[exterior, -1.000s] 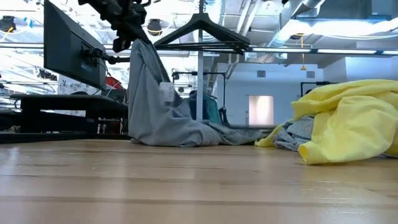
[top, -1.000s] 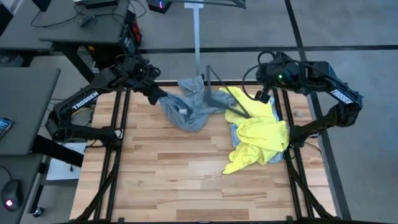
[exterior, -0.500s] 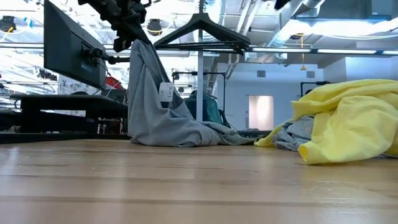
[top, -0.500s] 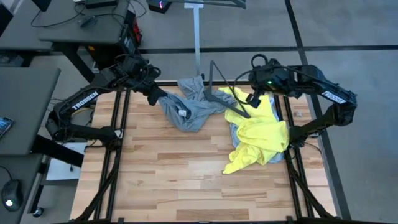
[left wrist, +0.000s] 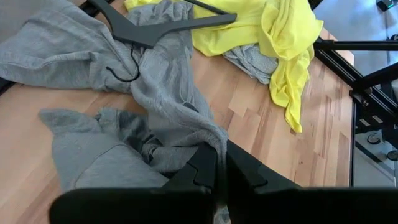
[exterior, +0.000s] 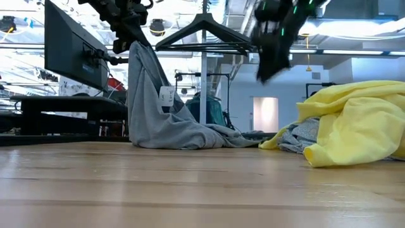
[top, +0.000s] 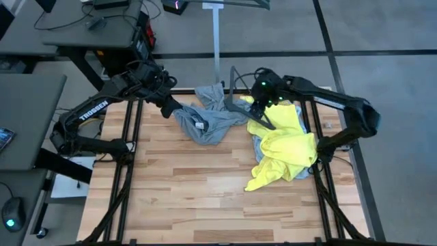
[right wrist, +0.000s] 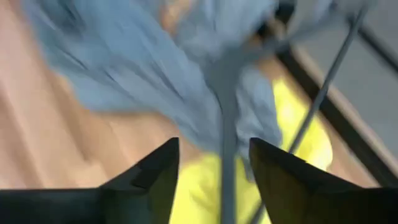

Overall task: Hang clothes
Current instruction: Hang the gray shirt on the black hanger

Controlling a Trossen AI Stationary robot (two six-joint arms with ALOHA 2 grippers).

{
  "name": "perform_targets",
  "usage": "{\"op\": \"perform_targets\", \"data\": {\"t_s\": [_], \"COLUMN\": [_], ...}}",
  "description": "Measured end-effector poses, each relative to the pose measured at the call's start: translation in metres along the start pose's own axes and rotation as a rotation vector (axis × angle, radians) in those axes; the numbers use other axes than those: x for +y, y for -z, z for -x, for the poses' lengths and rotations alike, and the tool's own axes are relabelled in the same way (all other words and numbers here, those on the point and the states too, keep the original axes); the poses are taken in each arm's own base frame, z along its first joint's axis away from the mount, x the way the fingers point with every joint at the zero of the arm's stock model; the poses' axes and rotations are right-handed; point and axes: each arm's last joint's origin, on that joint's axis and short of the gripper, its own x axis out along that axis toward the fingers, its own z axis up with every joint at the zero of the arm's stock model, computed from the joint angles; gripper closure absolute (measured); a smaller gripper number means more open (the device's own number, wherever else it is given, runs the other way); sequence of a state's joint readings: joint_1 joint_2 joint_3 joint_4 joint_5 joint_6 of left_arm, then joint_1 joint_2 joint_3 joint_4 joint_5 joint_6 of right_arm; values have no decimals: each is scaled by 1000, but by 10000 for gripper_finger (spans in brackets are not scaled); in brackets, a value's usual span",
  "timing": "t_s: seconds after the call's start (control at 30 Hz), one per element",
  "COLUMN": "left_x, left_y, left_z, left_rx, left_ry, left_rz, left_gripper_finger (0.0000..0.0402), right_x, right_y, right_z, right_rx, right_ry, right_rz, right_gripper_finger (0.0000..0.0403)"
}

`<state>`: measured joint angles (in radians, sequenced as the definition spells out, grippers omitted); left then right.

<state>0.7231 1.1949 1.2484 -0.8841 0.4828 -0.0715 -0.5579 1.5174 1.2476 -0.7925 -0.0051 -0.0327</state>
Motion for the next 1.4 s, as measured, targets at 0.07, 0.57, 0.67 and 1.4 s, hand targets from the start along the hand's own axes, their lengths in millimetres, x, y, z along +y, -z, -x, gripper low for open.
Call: {"op": "perform_targets", "data": {"t_s": [0.07,0.57,0.67,1.4], "left_x": [0,-1,-1,0], "left_y": [0,-1,-1,-7], "left_z": [0,0,-1,-1], "left_rx": [0,-9,-10,-63], "left_ry": [0,3,3,-37], "left_rz": [-1,-47,-51,-38], "left_gripper_finger": [401,401,401,401], "right_x": [-3,-23,-16,41], "right_y": [4,28,31,34], "right_z": [-24,-138,-141,114], "right_rx": [73,381,424,27], "right_ry": [-1,-28,-39,-685], "right_rz": [48,63,103,-33], "right_gripper_finger": [185,195,229,342]}}
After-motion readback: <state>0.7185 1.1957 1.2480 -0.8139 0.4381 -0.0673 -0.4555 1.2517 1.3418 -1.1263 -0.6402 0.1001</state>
